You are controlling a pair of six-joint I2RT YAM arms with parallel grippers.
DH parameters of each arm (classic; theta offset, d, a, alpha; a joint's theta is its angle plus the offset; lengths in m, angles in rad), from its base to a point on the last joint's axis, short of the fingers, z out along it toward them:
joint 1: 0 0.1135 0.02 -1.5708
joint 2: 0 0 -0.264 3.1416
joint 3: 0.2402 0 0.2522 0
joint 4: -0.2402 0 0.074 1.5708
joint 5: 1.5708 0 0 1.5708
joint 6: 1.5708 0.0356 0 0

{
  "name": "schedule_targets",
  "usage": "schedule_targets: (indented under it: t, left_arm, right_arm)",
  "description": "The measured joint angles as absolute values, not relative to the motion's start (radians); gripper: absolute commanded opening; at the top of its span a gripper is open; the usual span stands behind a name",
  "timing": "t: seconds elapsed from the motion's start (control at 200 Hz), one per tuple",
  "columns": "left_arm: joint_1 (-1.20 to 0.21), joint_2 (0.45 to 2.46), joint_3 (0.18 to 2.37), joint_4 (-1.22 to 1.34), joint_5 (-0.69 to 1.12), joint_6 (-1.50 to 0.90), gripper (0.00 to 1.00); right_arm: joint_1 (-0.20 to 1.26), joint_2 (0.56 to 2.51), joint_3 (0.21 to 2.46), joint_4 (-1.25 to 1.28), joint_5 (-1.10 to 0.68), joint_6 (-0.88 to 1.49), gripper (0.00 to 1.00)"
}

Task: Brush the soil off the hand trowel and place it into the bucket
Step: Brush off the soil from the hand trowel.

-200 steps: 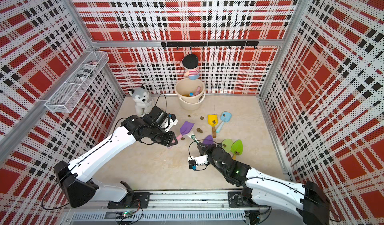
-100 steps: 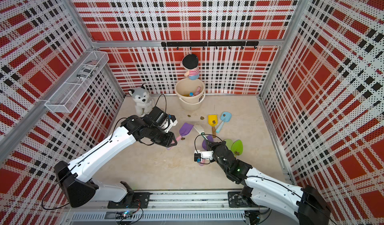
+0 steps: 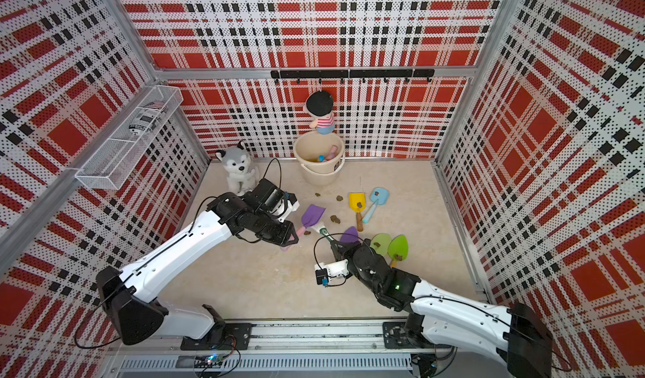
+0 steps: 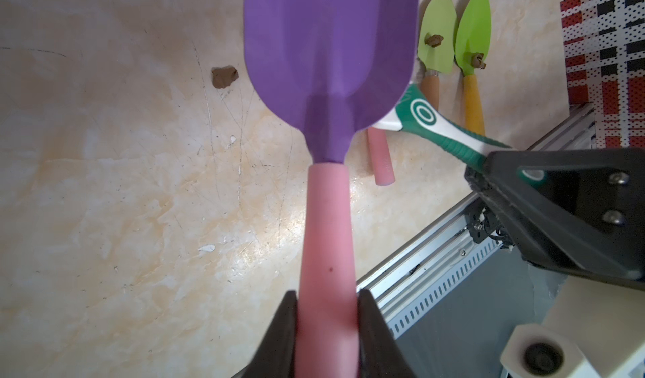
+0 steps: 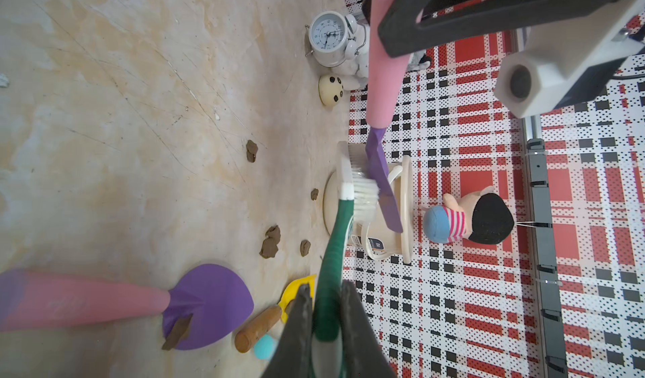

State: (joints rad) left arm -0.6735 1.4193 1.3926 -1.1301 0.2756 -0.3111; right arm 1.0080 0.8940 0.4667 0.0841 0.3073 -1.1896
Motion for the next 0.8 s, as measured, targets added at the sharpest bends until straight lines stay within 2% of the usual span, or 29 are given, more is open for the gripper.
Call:
schedule_targets:
  t: [0.411, 0.581, 0.802]
  left_arm:
    - [-0.667, 1.418, 1.393, -1.120, 0.276, -0.317, 0.00]
    - [-0.666, 1.409, 1.392, -1.007, 0.264, -0.395, 0.00]
    - [-0.626, 1.415, 1.406, -0.729, 0.287, -0.647, 0.00]
  right_arm:
    - [0.857, 0.876, 0.467, 0.087, 0.345, -1.087, 0.00]
    - [0.805, 0.879, 0.494, 0.095, 0.404, -0.810, 0.00]
    - [0.753, 0.908, 0.596, 0.098, 0.511, -0.360, 0.00]
